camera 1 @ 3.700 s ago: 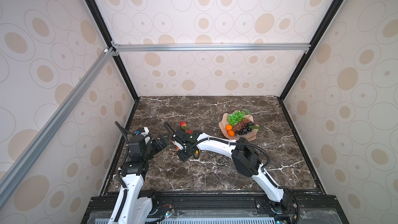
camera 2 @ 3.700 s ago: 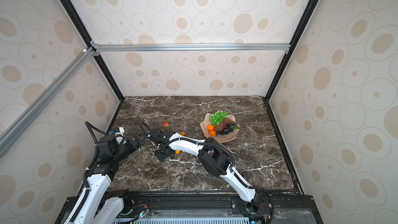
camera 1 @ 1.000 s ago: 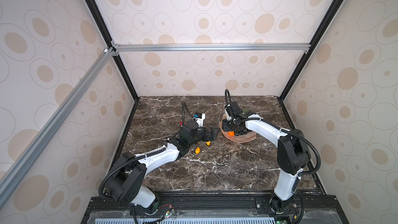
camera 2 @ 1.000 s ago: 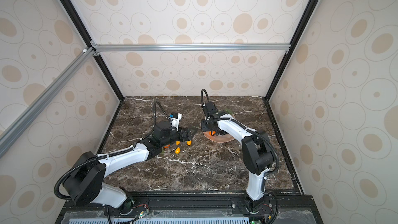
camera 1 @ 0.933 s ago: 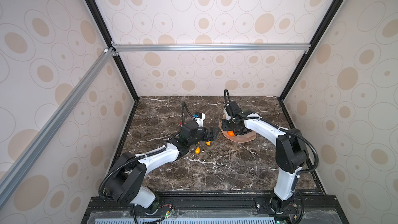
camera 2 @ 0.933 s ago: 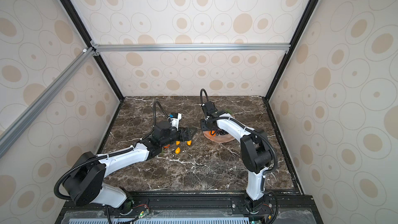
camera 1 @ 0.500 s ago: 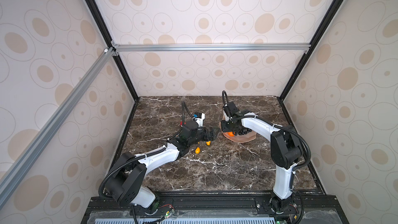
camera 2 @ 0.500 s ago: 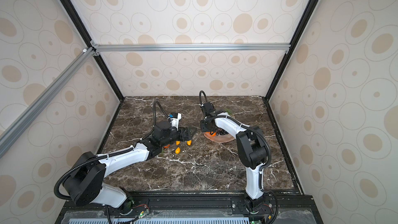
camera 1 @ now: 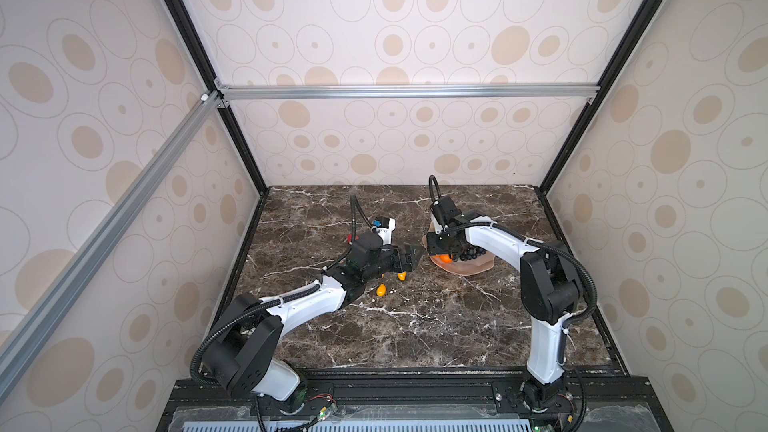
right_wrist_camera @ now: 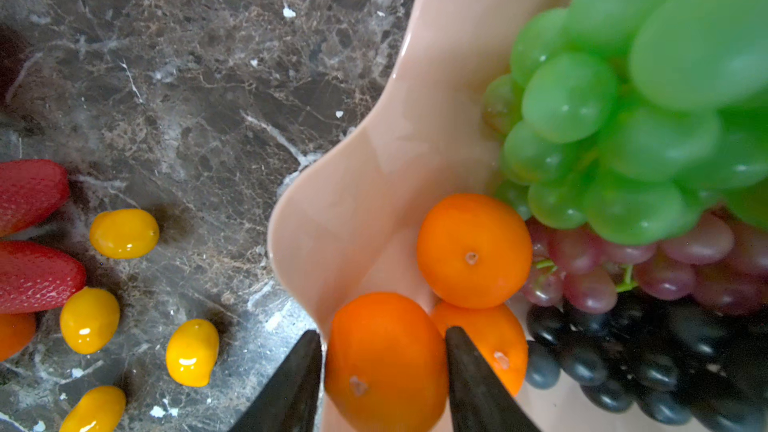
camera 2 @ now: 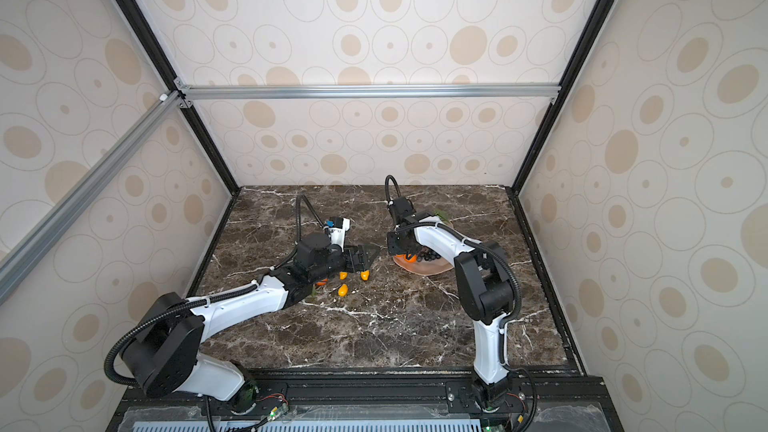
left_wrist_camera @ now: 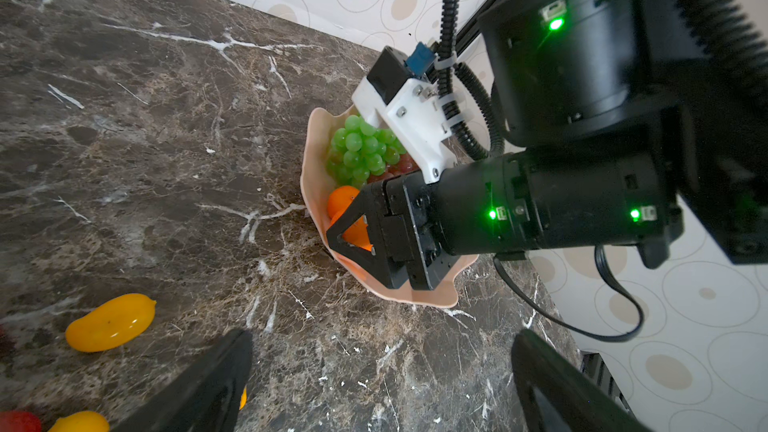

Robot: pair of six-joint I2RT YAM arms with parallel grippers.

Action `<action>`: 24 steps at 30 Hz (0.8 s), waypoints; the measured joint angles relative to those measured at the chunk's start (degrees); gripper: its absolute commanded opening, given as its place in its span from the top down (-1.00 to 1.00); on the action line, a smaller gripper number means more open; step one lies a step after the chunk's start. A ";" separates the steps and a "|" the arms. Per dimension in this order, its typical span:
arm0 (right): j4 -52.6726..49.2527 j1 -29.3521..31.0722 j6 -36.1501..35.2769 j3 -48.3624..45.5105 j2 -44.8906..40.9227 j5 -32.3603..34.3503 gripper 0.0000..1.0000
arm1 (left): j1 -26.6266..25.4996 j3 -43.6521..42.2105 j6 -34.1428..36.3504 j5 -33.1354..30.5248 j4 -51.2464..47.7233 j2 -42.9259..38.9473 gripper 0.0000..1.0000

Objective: Place and organize the fake fruits in the fruit bowl
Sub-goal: 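Lower the orange into the bowl and open the right gripper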

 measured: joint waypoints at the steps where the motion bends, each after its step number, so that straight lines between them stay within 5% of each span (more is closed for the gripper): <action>1: 0.00 0.00 0.00 0.00 0.00 0.00 -0.05 | 0.00 0.00 0.00 0.00 0.00 0.00 -0.96; 12: -0.31 0.00 -0.31 -0.07 -0.57 2.32 -0.22 | 0.00 0.00 0.07 -0.46 -0.48 -0.04 -0.96; 24: 3.41 2.78 -2.21 -4.92 -10.82 3.54 -0.17 | 3.04 -2.84 0.13 -0.59 -1.03 -6.34 -0.96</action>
